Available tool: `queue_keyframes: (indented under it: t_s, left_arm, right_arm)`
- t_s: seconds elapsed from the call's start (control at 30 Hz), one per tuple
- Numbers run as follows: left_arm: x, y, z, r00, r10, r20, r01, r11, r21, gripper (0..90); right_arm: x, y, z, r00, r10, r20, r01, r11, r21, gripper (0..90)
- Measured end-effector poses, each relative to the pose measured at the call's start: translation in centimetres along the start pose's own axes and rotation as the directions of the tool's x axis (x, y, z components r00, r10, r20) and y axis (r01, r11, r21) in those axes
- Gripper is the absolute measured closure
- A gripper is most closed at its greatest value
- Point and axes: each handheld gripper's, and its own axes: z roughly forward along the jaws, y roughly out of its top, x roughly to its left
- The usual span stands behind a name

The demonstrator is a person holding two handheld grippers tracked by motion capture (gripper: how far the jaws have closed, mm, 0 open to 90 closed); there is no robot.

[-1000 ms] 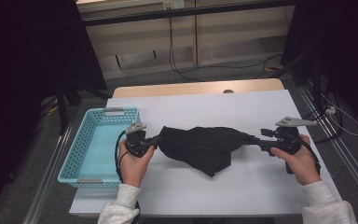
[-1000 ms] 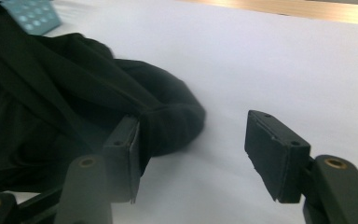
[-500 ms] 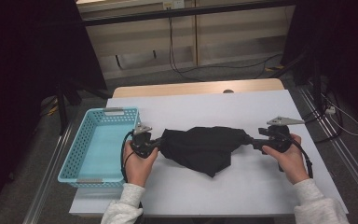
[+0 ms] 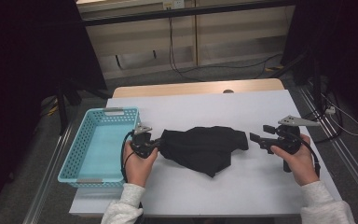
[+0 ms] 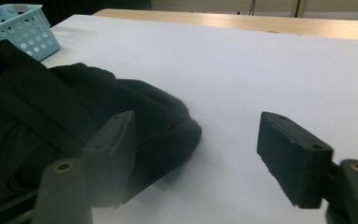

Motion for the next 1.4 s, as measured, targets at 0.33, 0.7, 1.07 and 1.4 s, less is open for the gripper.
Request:
queue_keyframes:
  t_s: [0.33,0.7,1.07,1.4]
  left_arm:
    - [0.2,0.0,0.0,0.9998,-0.013,0.018,0.014,0.9994,-0.033,77.7]
    - [0.3,-0.1,1.0,0.9995,-0.006,0.030,0.008,0.9985,-0.054,48.0]
    - [0.4,-0.6,4.2,0.9986,0.007,0.052,-0.009,0.9998,0.021,57.6]
    - [0.1,-0.6,3.8,0.9965,0.001,0.084,-0.004,0.9993,0.036,83.4]
  right_arm:
    - [2.3,-0.6,1.3,0.9892,-0.131,-0.066,0.134,0.989,0.055,35.5]
    - [3.4,-0.8,2.4,0.9807,-0.190,-0.046,0.193,0.979,0.068,49.2]
    - [4.1,-0.7,3.6,0.9600,-0.273,-0.061,0.279,0.951,0.135,69.2]
    - [2.8,-0.7,3.6,0.9734,-0.223,-0.052,0.229,0.961,0.156,89.7]
